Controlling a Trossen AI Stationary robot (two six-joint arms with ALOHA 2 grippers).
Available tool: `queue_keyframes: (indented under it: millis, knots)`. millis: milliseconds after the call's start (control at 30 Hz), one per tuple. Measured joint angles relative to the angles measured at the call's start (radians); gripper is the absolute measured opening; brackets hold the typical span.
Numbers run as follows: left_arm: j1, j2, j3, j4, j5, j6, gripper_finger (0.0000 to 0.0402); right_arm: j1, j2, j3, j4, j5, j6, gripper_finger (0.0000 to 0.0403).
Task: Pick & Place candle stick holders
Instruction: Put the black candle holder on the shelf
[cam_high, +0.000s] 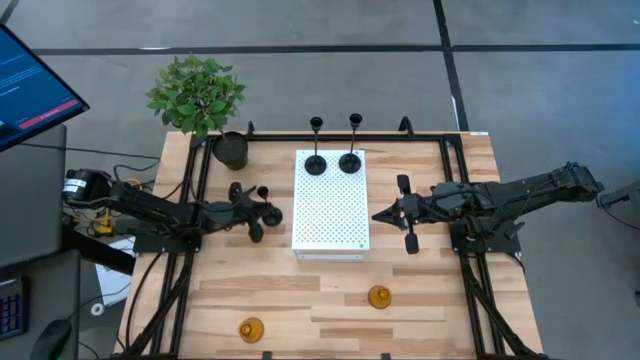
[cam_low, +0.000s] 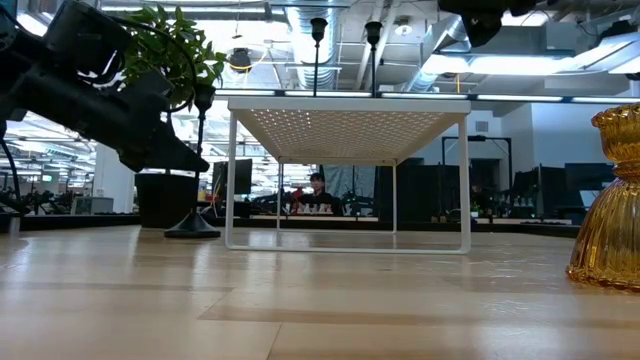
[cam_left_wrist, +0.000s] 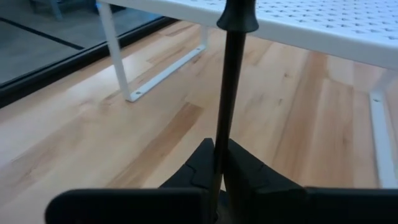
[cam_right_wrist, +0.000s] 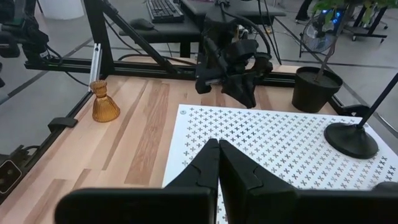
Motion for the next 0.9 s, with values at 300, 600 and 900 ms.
queue_keyframes:
  millis: [300,600,900]
  knots:
    - [-0.007,-0.034,0.080,-0.110,-0.001,0.051,0.0017,0.000,0.000,0.000,-0.006,0.000,0.000,0.0000]
    - [-0.007,-0.081,0.380,-0.575,-0.125,0.101,0.0017,0.000,0.000,0.000,-0.017,-0.002,0.000,0.0000]
    - [-0.008,-0.079,0.636,-0.572,-0.101,0.317,0.0017,0.000,0.000,0.000,-0.034,-0.002,0.000,0.0000]
